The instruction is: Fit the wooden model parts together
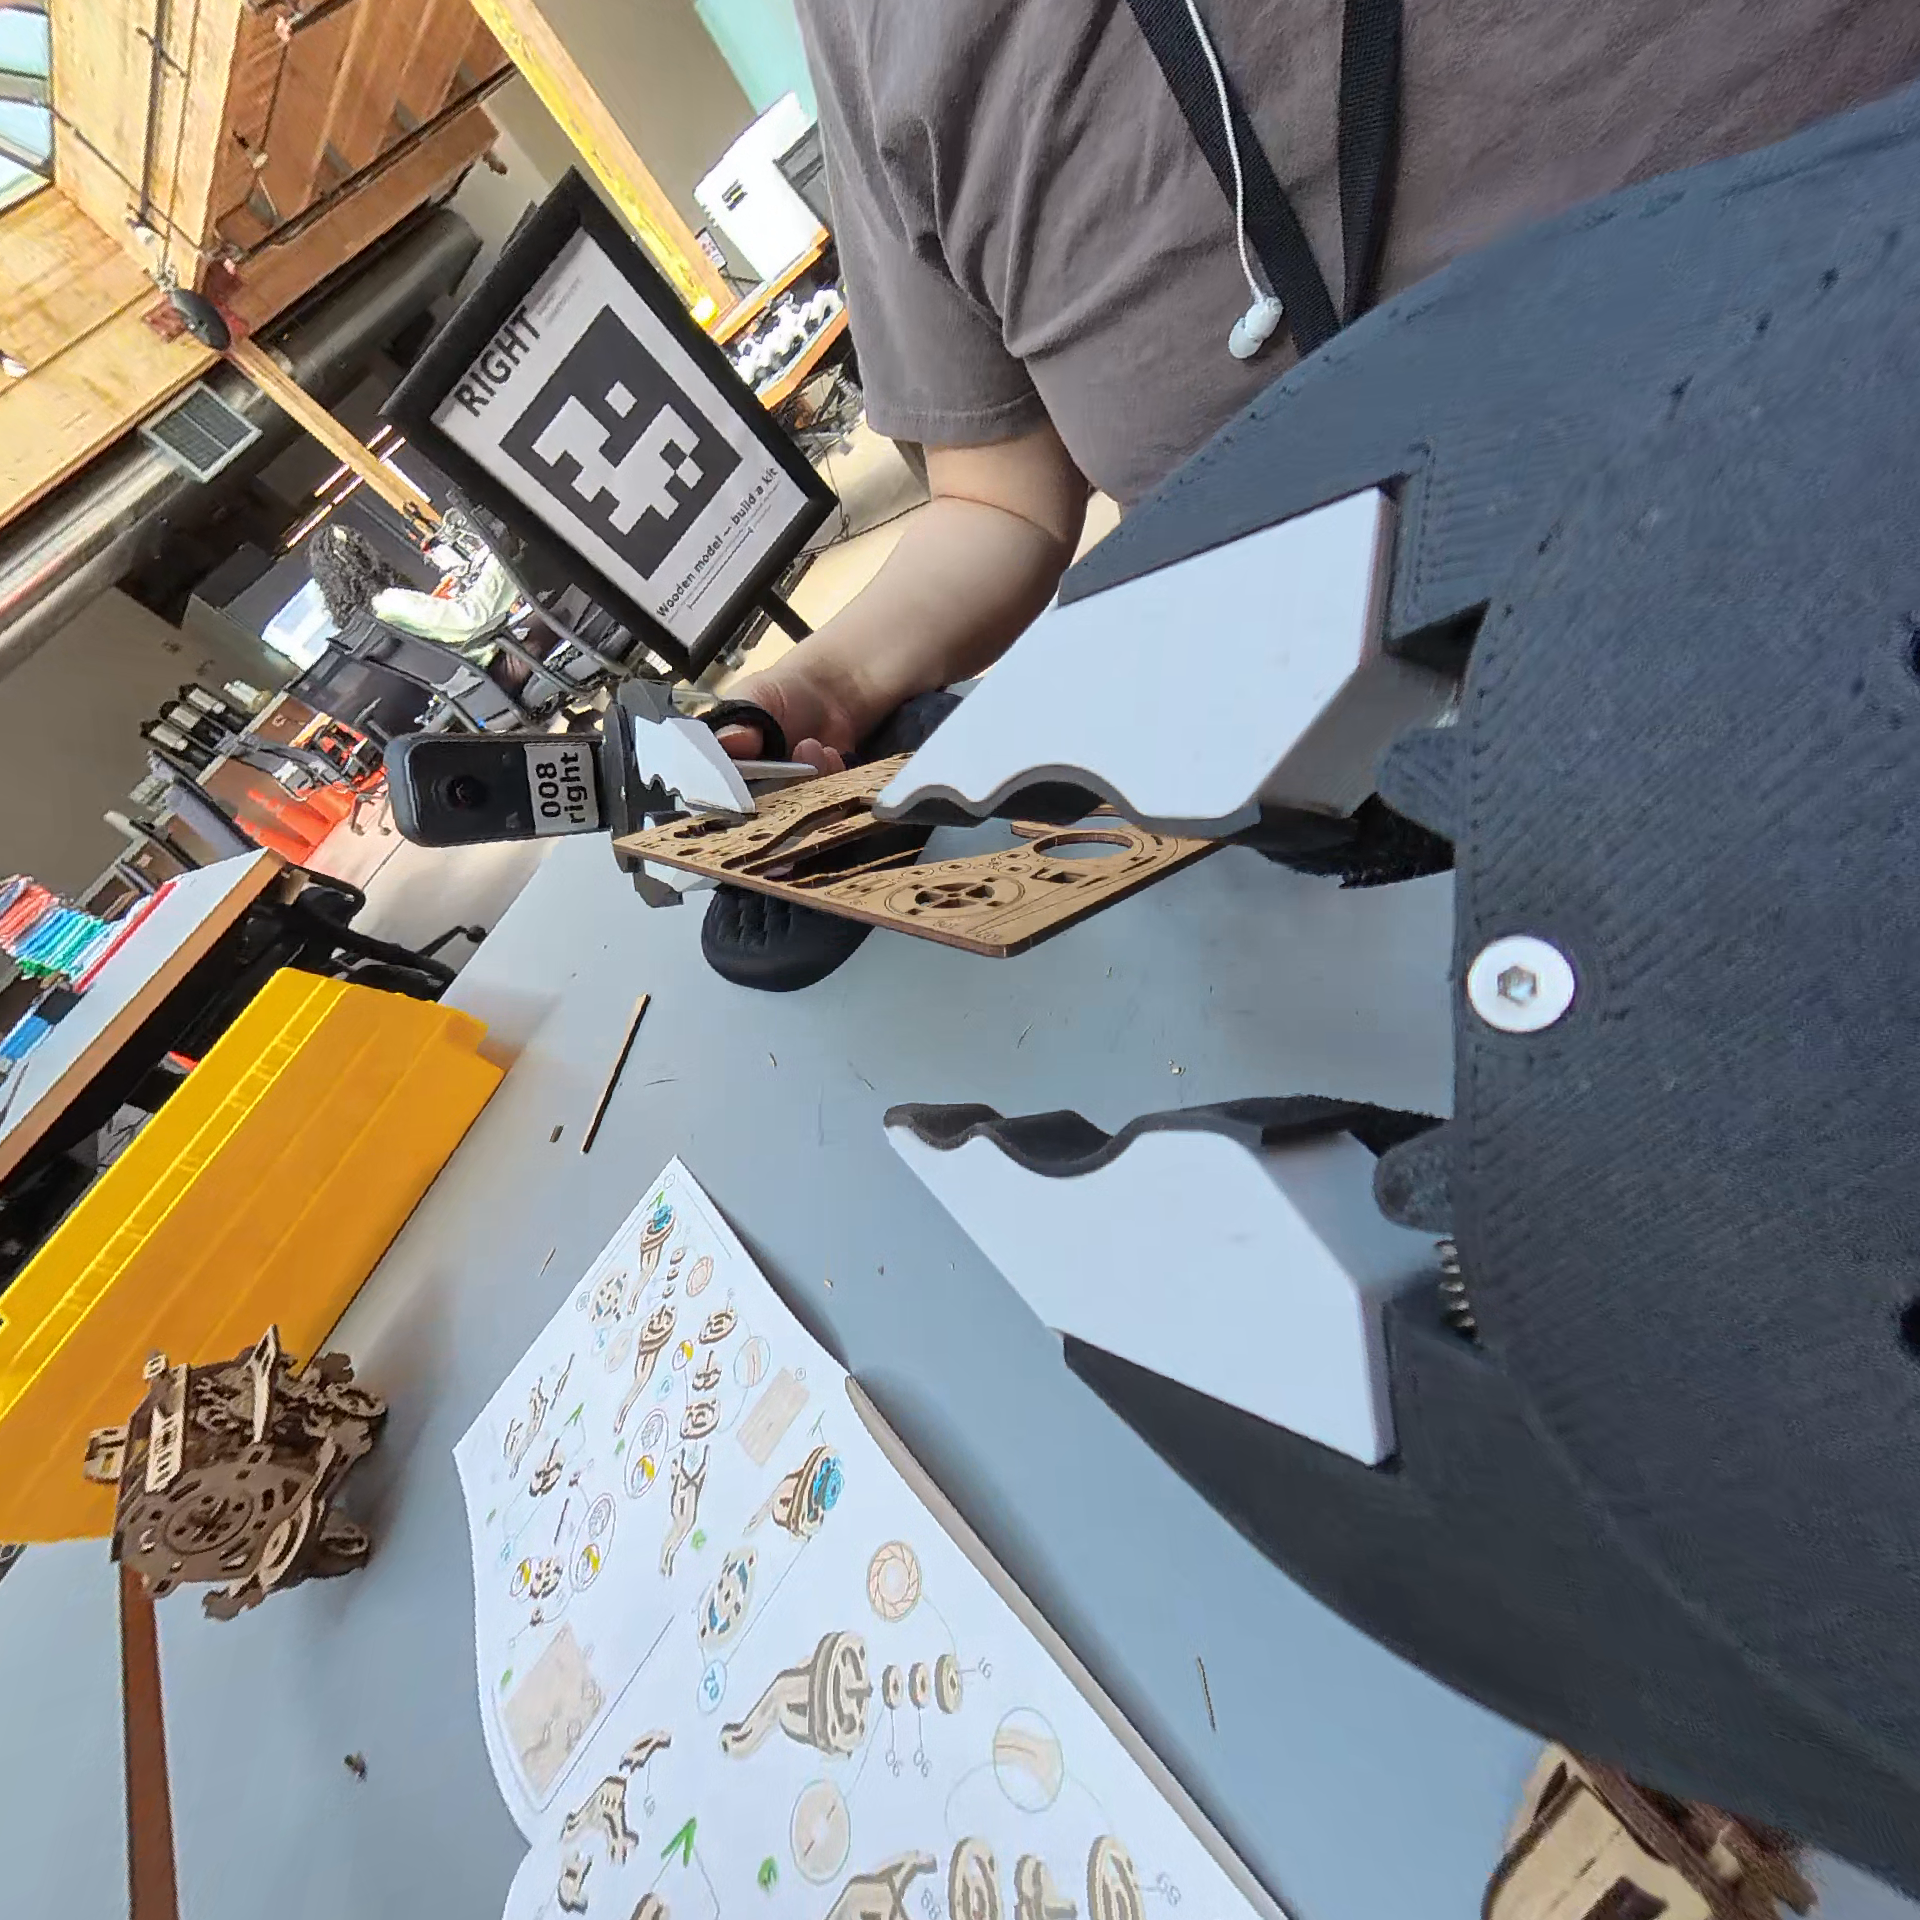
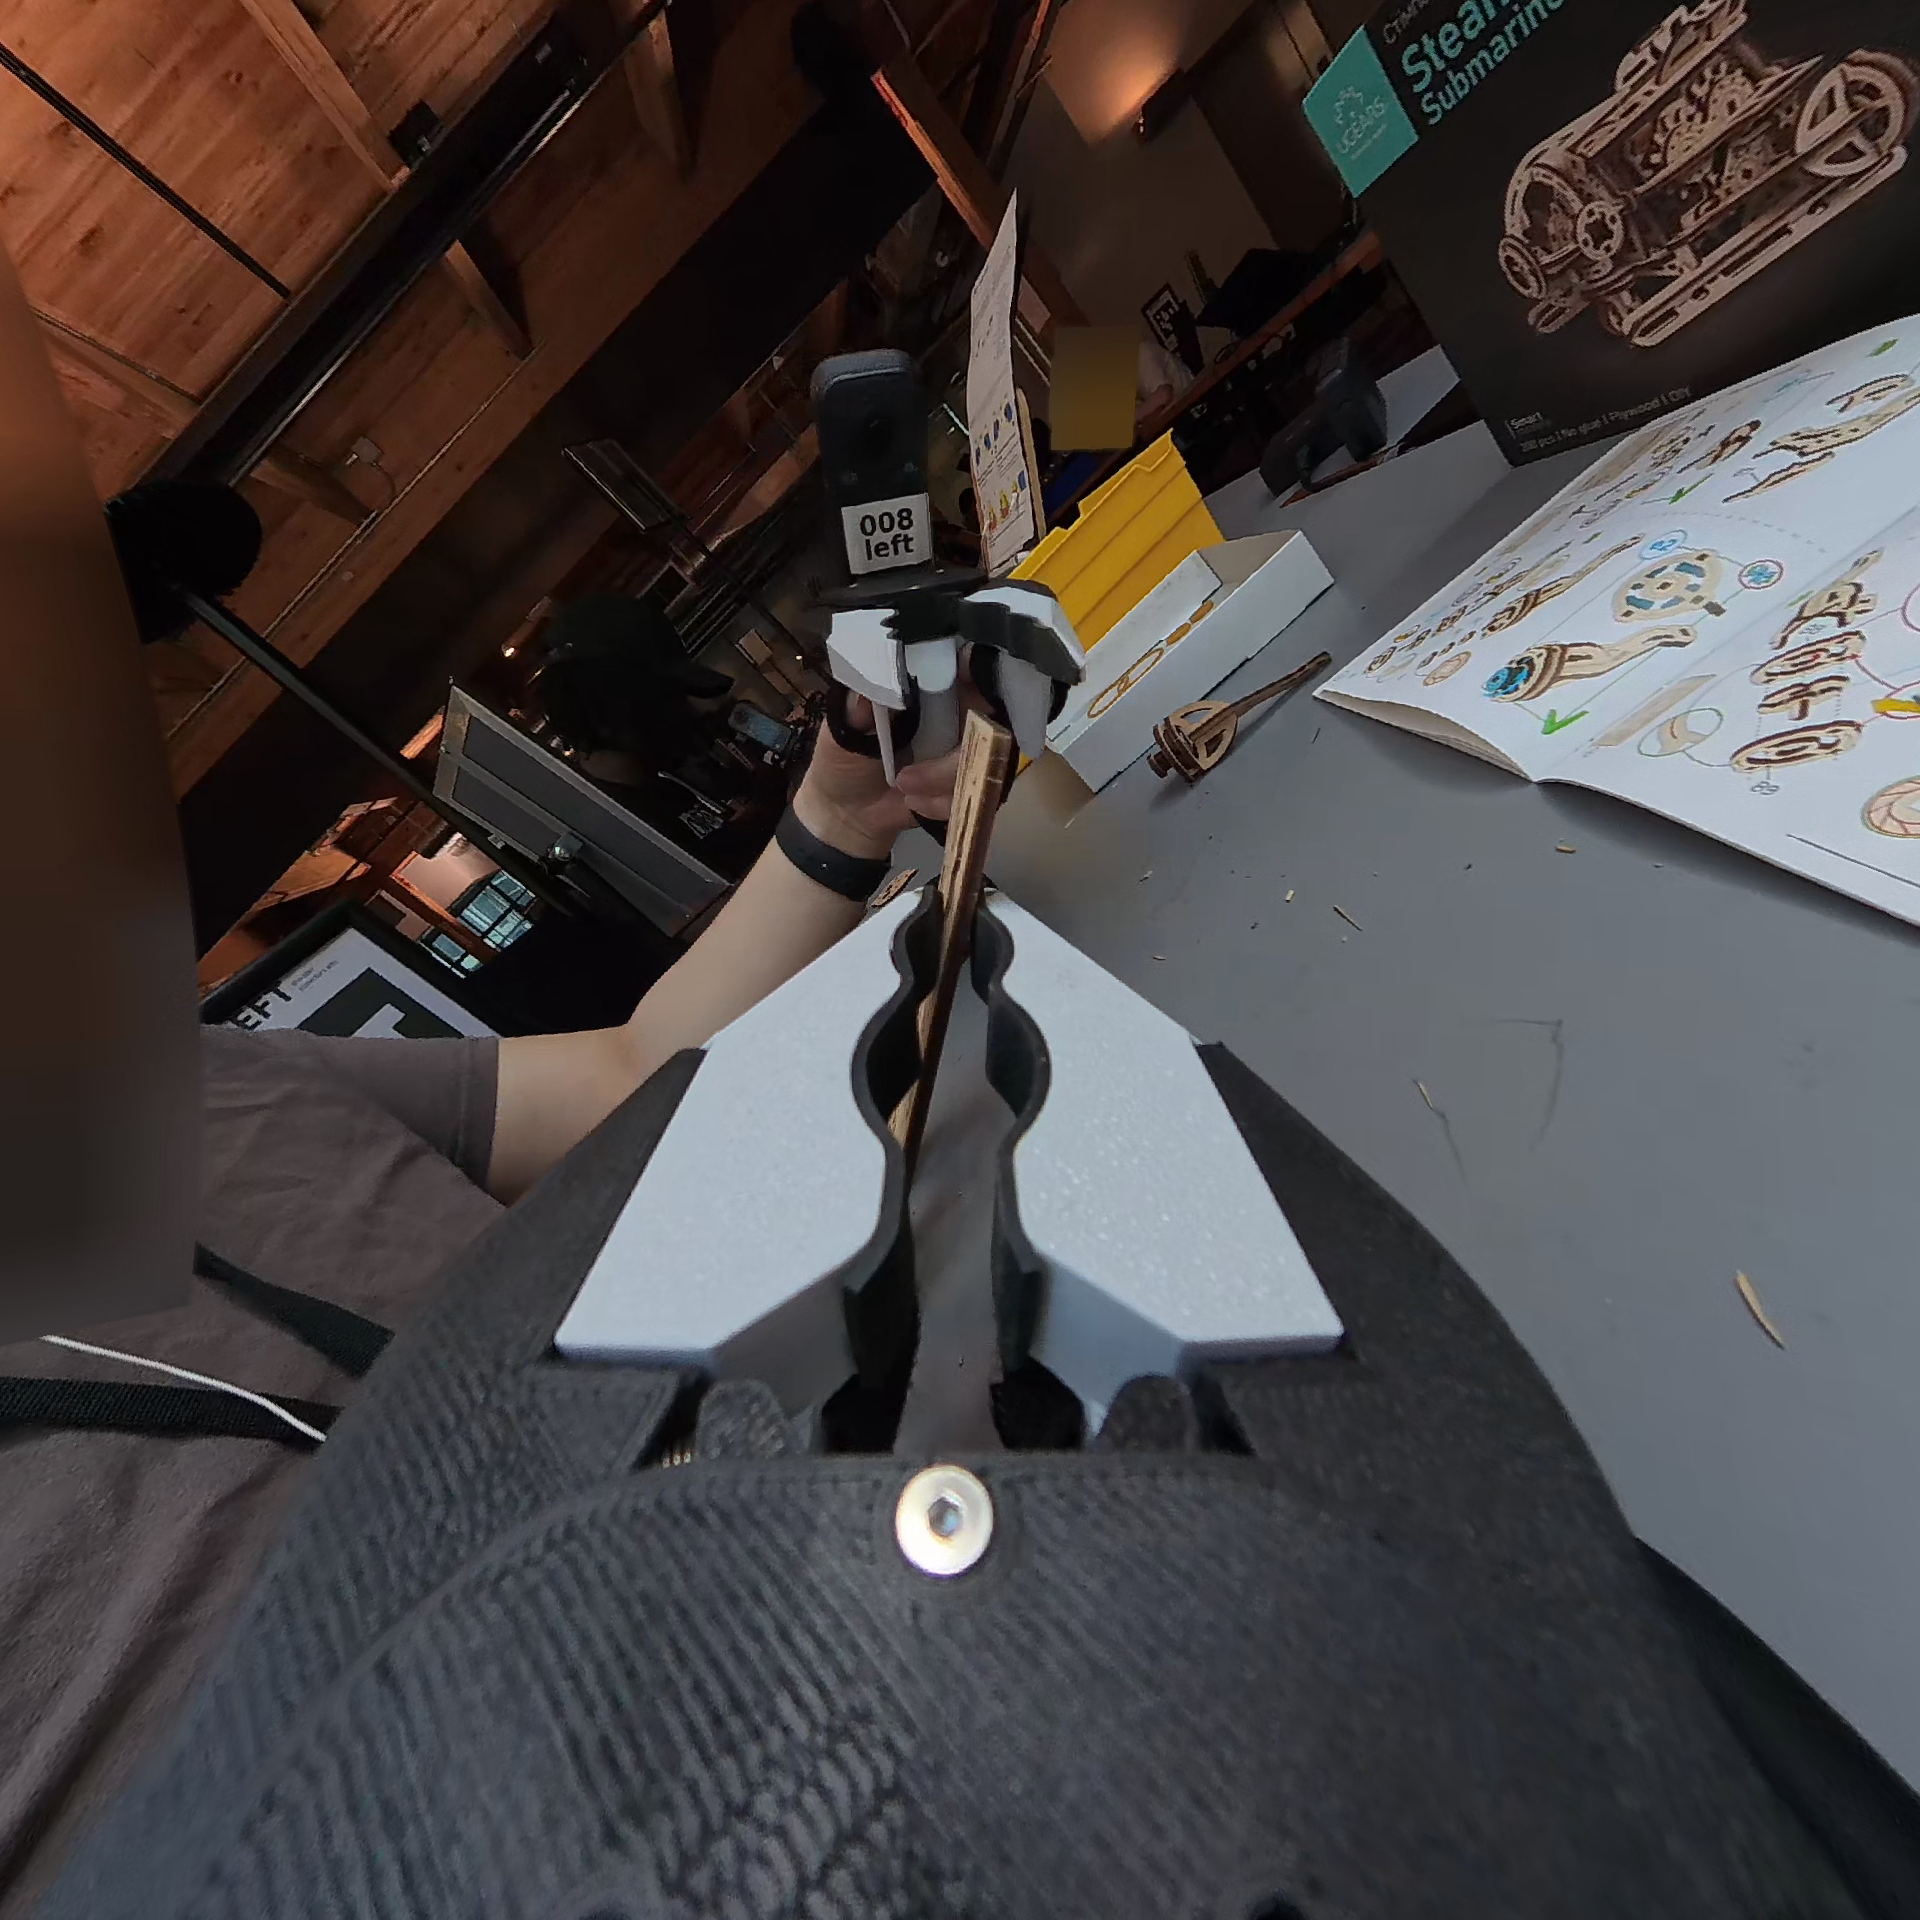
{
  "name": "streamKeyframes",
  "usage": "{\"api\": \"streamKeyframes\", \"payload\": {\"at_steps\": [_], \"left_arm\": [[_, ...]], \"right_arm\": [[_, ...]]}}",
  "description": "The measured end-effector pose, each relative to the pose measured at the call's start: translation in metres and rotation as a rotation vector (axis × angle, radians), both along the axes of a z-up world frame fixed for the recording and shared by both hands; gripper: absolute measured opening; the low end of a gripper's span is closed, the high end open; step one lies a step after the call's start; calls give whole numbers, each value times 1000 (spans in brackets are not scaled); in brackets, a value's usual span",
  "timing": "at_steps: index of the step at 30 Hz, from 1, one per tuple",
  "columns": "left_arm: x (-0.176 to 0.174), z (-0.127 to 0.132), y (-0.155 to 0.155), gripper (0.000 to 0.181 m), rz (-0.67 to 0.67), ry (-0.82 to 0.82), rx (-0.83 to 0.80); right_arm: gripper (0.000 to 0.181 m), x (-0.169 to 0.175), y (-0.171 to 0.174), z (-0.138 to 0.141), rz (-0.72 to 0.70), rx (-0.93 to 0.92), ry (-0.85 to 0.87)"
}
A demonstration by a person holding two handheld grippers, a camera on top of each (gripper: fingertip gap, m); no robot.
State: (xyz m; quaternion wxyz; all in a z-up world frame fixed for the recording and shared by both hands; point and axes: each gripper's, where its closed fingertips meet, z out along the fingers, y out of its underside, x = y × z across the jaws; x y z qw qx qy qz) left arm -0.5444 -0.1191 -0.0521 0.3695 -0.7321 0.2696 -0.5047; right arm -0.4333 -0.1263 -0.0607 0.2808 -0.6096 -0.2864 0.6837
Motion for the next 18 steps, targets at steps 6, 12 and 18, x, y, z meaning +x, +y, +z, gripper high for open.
{"api": "streamKeyframes", "payload": {"at_steps": [6,12,18], "left_arm": [[2,-22,-20,32,-76,-1,-33],[9,-29,-37,15,-183,-5,-35],[13,-24,-42,4,-217,-54,-53]], "right_arm": [[3,0,-2,1,2,24,4],[4,-5,-8,-2,37,43,-33],[21,-6,5,-5,-16,13,-63]]}}
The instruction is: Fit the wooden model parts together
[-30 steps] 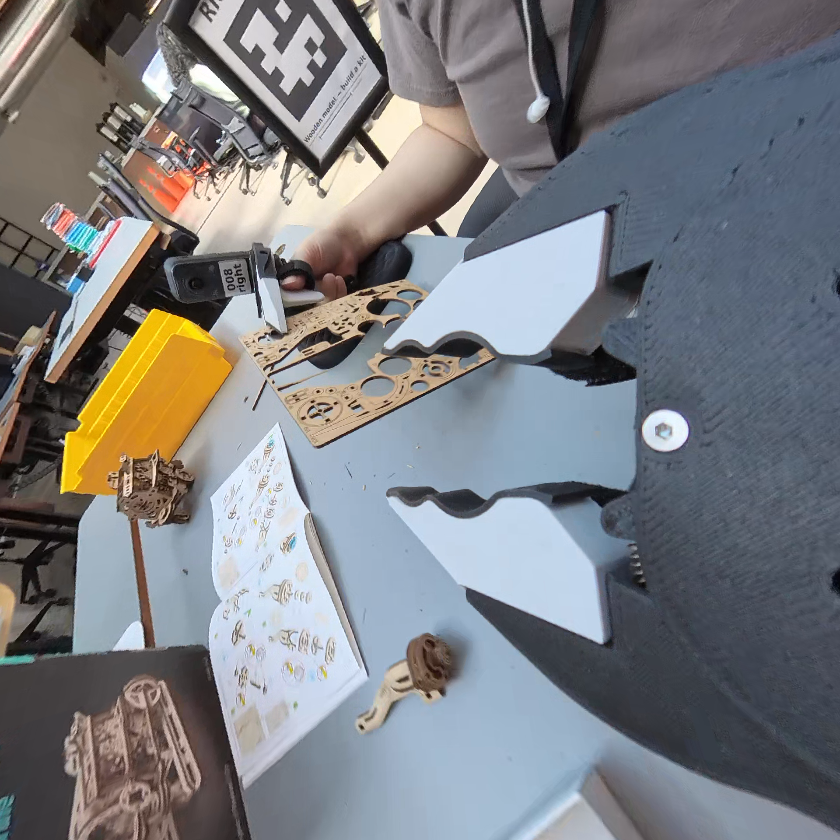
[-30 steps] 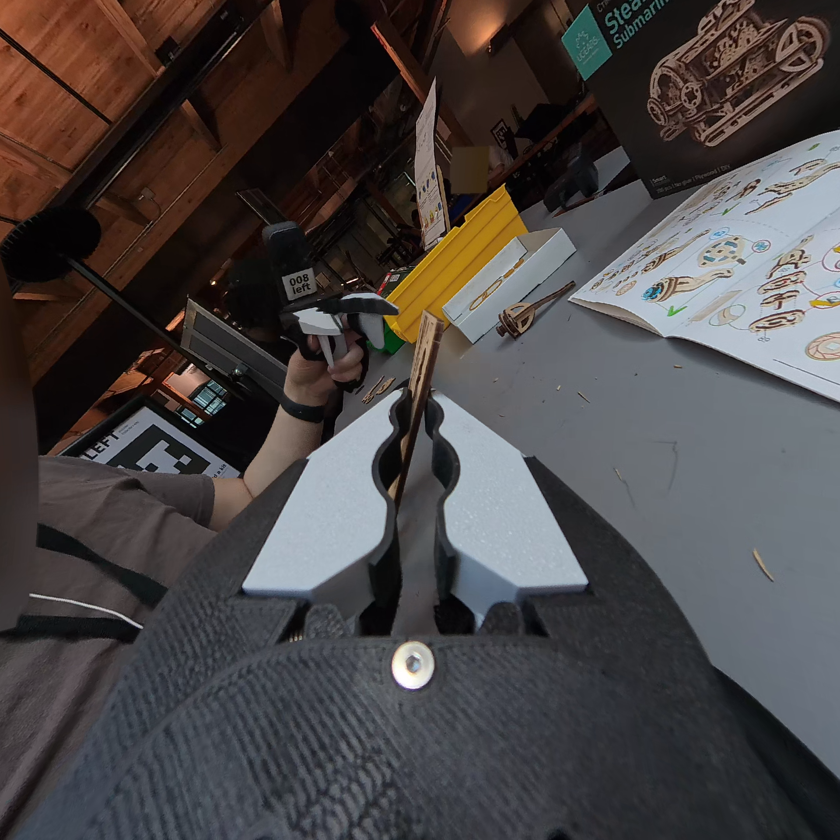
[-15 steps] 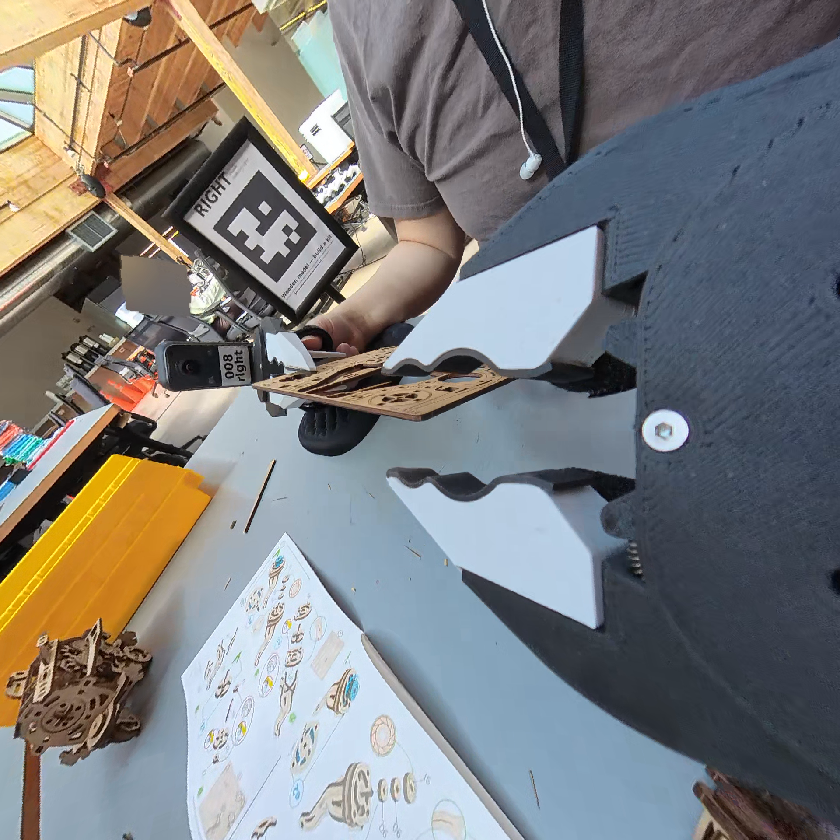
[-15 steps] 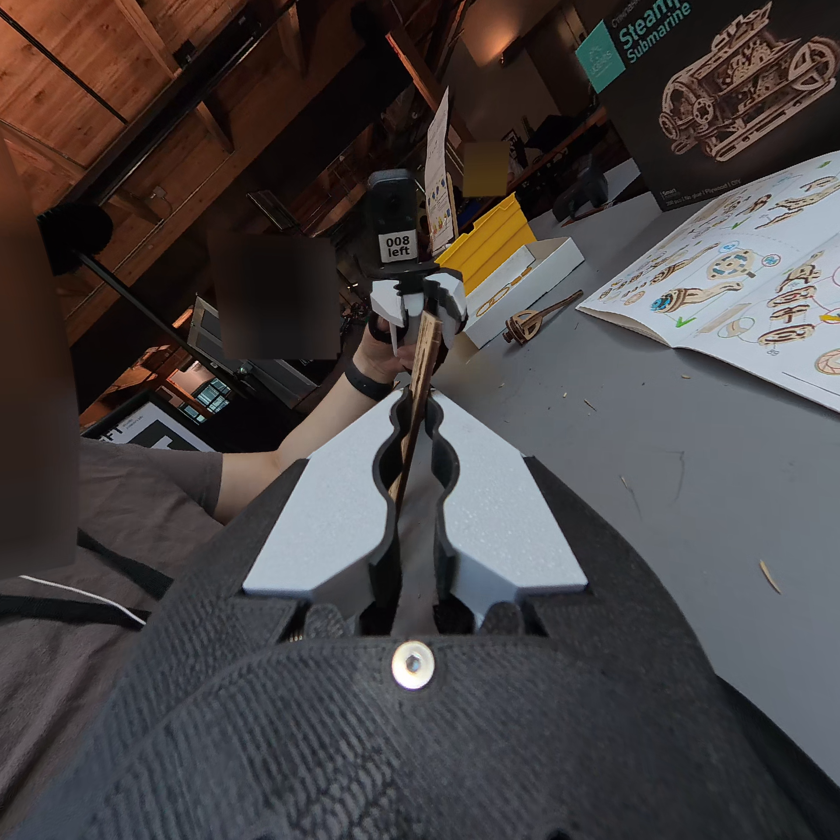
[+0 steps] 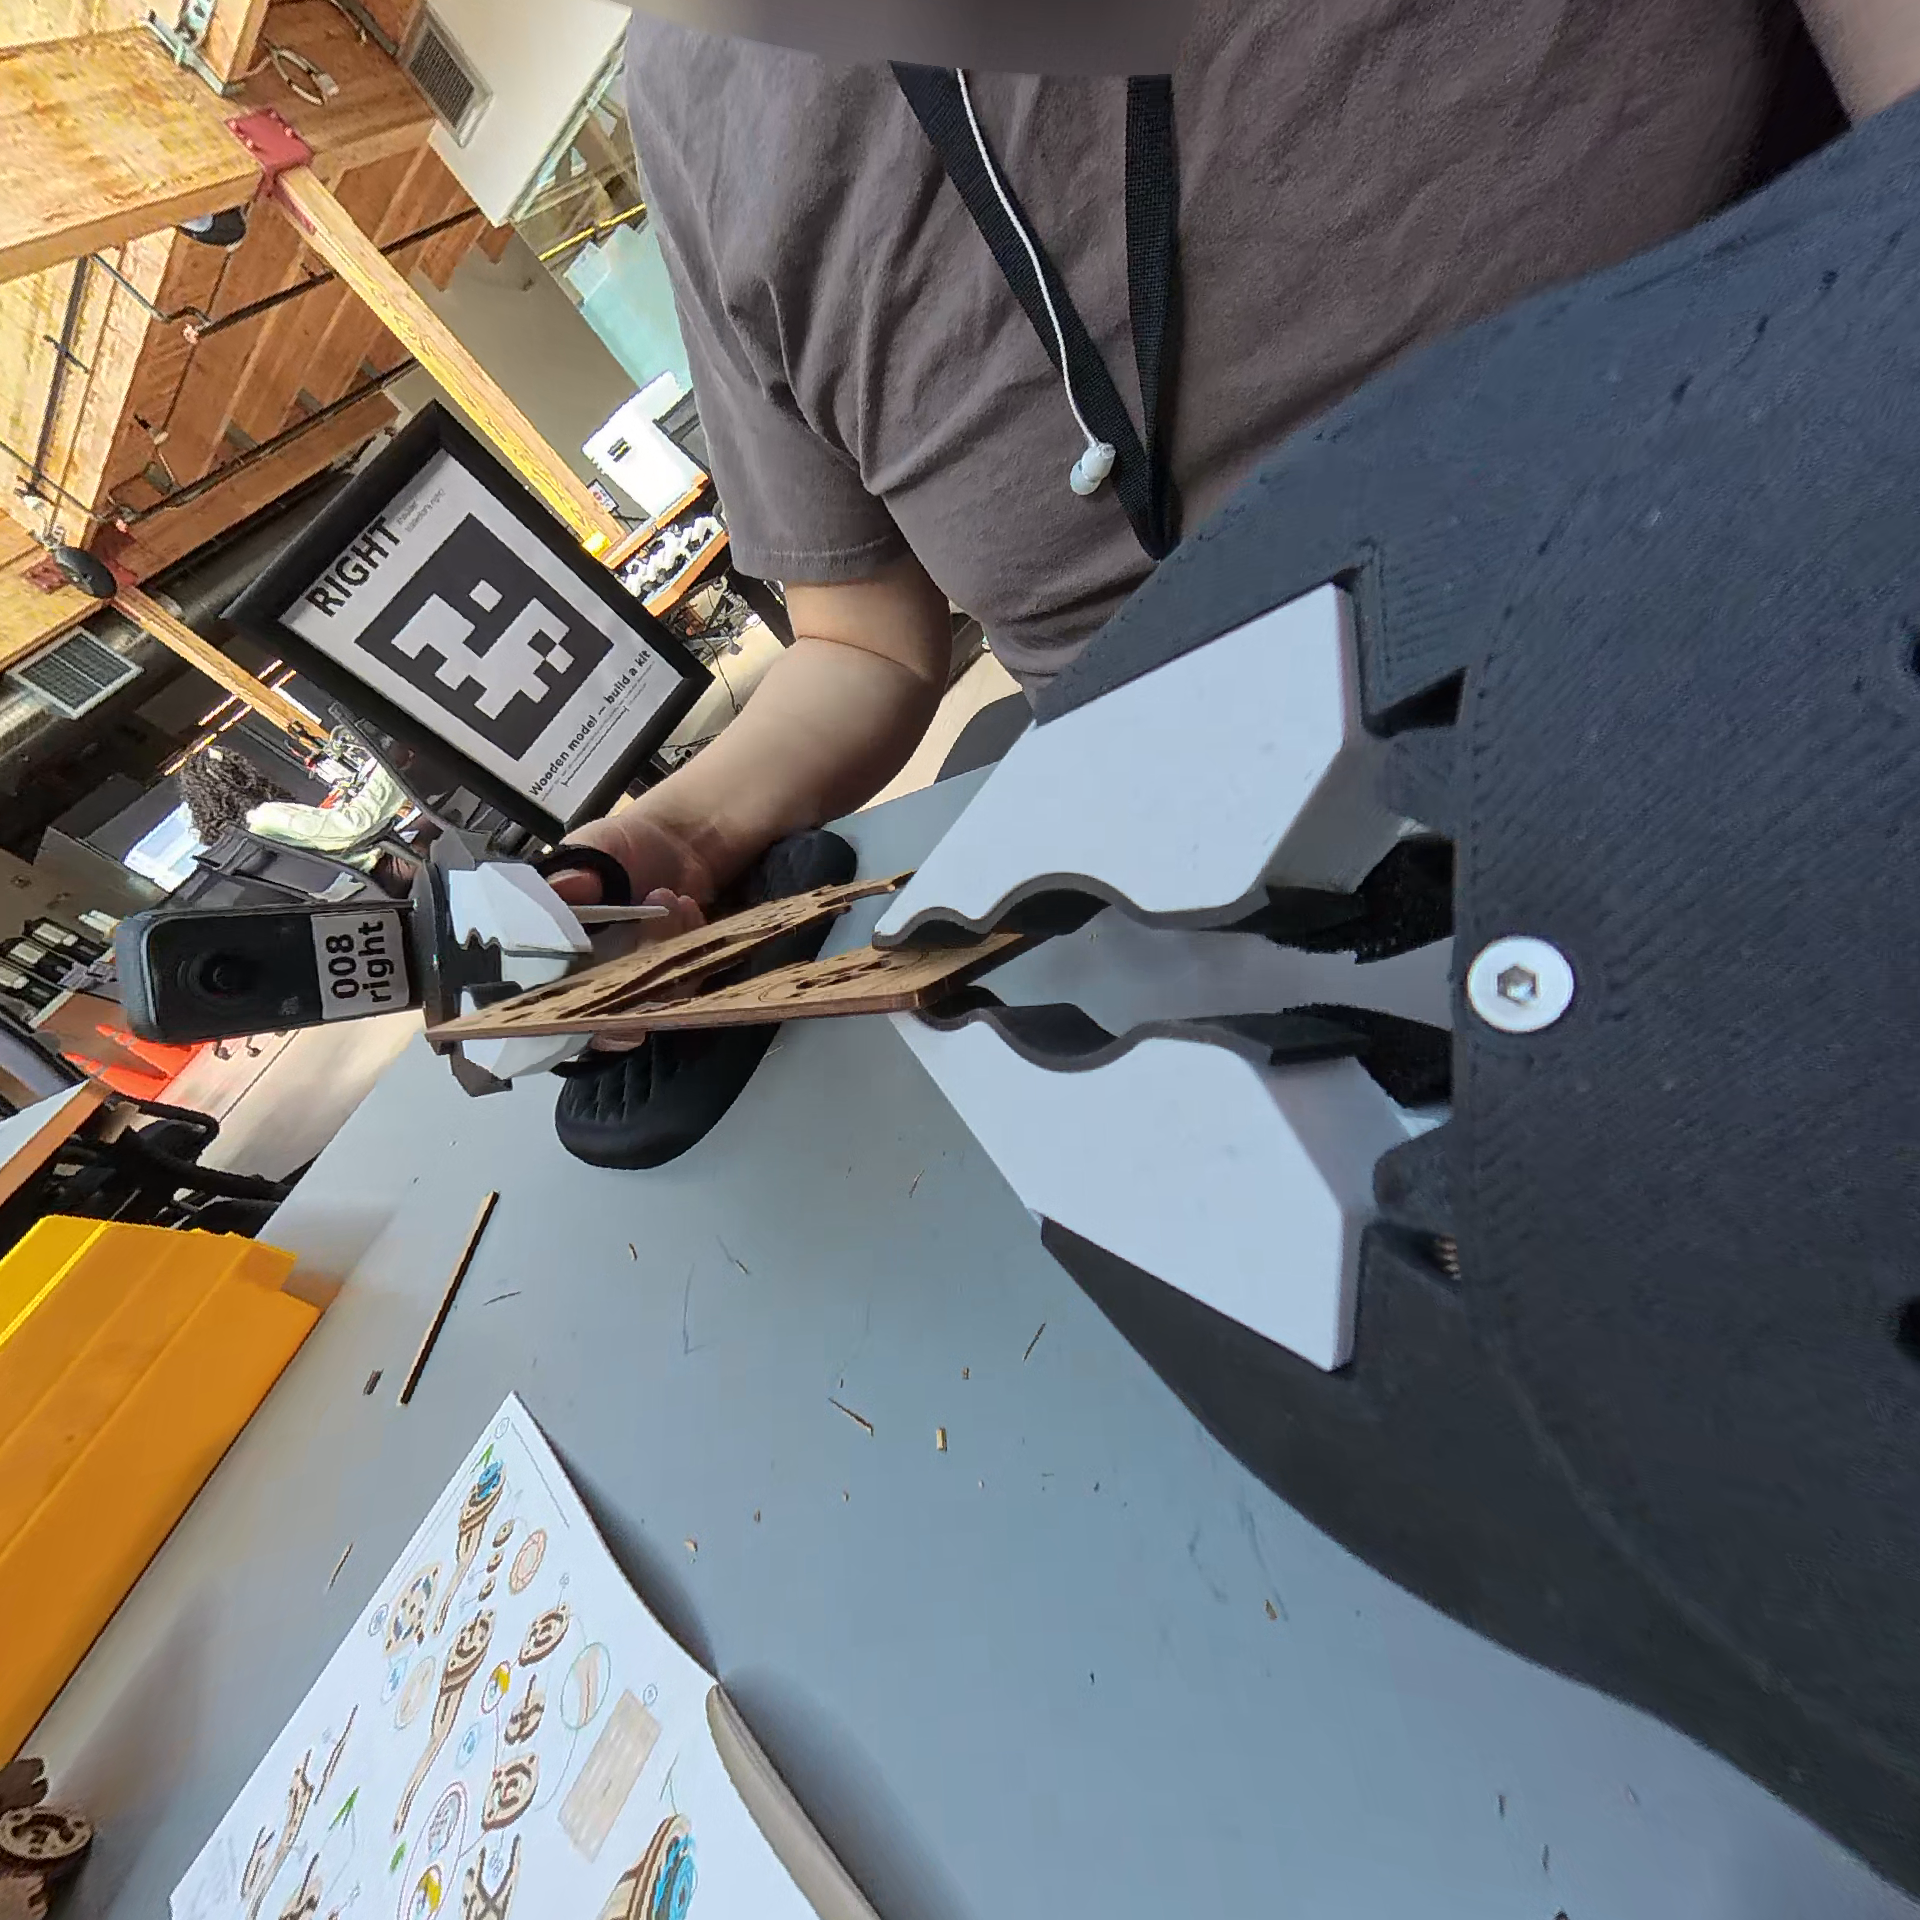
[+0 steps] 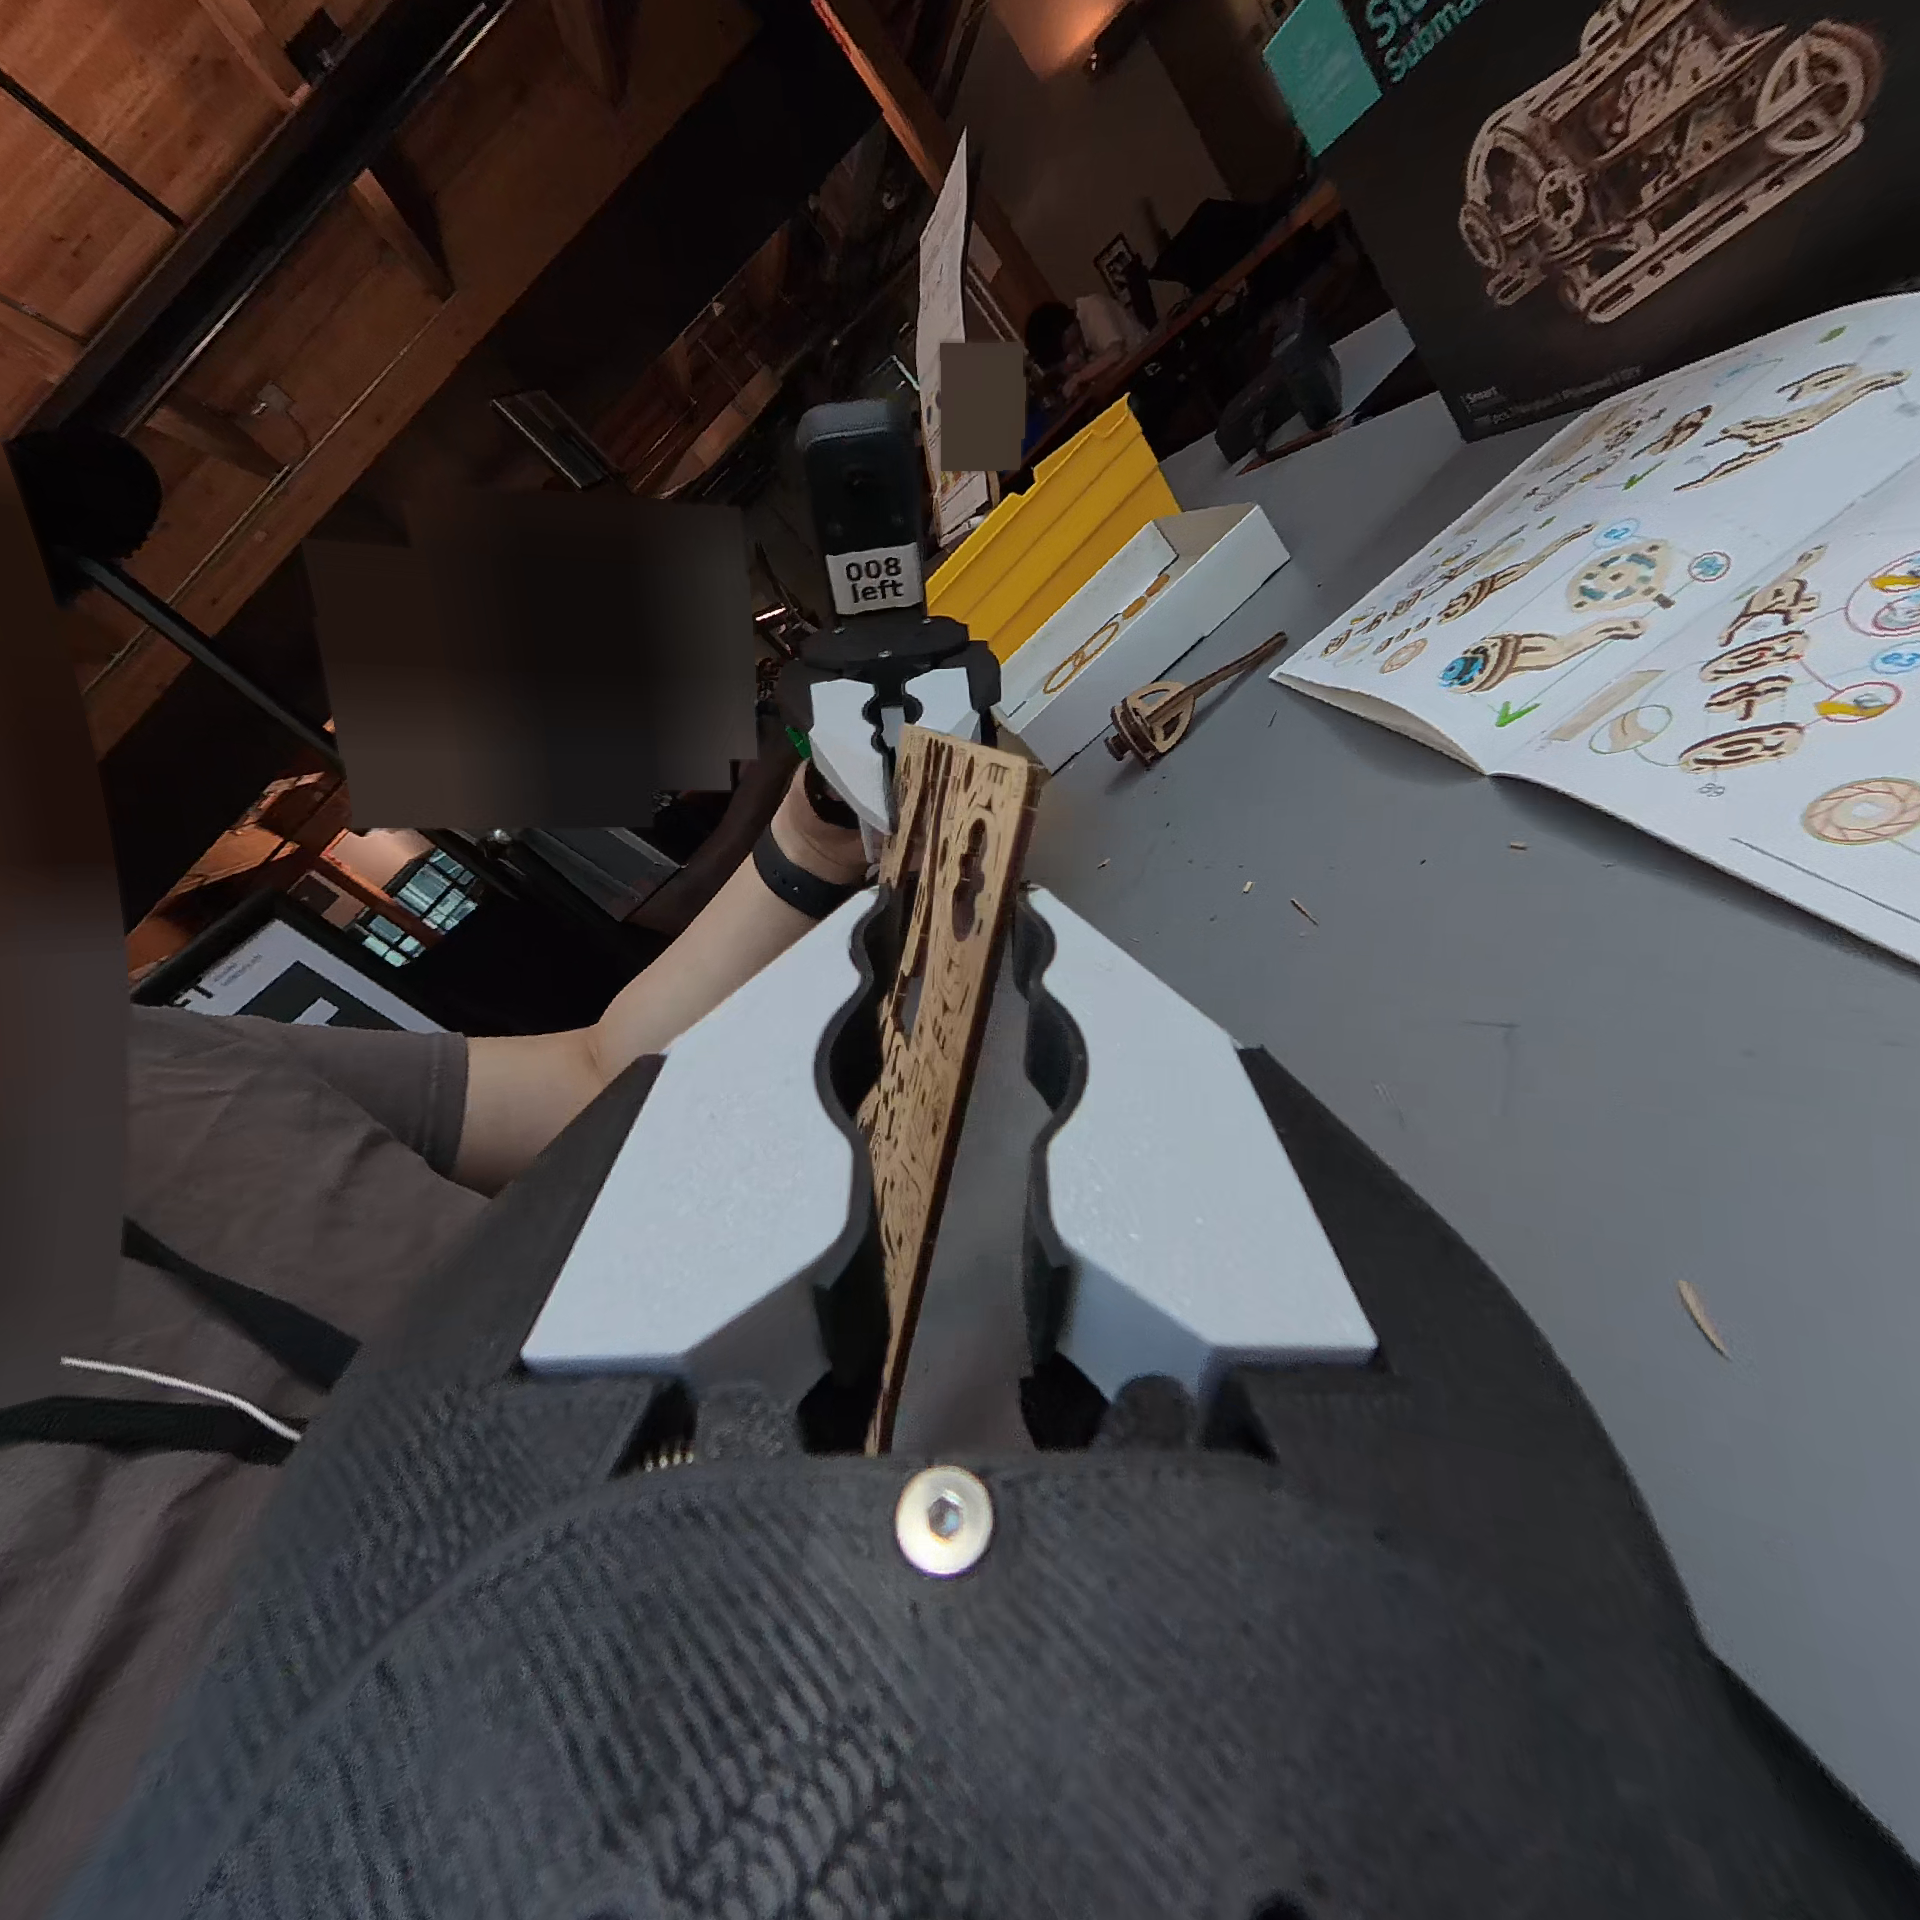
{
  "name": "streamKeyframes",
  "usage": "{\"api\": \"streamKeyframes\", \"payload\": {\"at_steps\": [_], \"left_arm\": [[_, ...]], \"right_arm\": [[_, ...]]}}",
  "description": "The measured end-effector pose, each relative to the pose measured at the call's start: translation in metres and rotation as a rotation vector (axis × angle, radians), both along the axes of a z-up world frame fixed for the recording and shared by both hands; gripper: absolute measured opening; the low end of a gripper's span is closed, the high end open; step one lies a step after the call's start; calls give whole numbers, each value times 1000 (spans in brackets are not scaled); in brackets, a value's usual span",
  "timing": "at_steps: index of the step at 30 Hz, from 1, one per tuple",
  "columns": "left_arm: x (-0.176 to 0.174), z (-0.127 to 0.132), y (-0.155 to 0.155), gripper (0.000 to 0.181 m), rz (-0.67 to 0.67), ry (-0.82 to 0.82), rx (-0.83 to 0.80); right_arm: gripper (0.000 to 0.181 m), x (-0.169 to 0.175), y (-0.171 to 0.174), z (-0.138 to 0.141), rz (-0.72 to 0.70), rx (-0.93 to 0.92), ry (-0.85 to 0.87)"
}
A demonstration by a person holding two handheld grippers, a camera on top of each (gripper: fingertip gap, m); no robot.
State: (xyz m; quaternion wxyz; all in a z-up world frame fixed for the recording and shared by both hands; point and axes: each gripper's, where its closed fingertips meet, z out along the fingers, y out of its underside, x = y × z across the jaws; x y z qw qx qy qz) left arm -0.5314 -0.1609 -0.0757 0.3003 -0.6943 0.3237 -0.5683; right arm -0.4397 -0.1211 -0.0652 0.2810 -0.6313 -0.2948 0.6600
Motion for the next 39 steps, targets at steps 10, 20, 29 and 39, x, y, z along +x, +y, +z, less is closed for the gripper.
{"api": "streamKeyframes", "payload": {"at_steps": [10,20,29,39], "left_arm": [[-12,-3,3,5,50,47,15],[-8,5,-4,5,32,49,53],[-7,8,-8,6,12,40,53],[-8,-5,-2,6,40,110,35]], "right_arm": [[18,-60,-42,21,-88,222,-311],[14,-94,-42,-13,-147,154,-448],[6,-96,-41,-8,-128,81,-351],[29,-76,-51,9,-134,197,-302]]}}
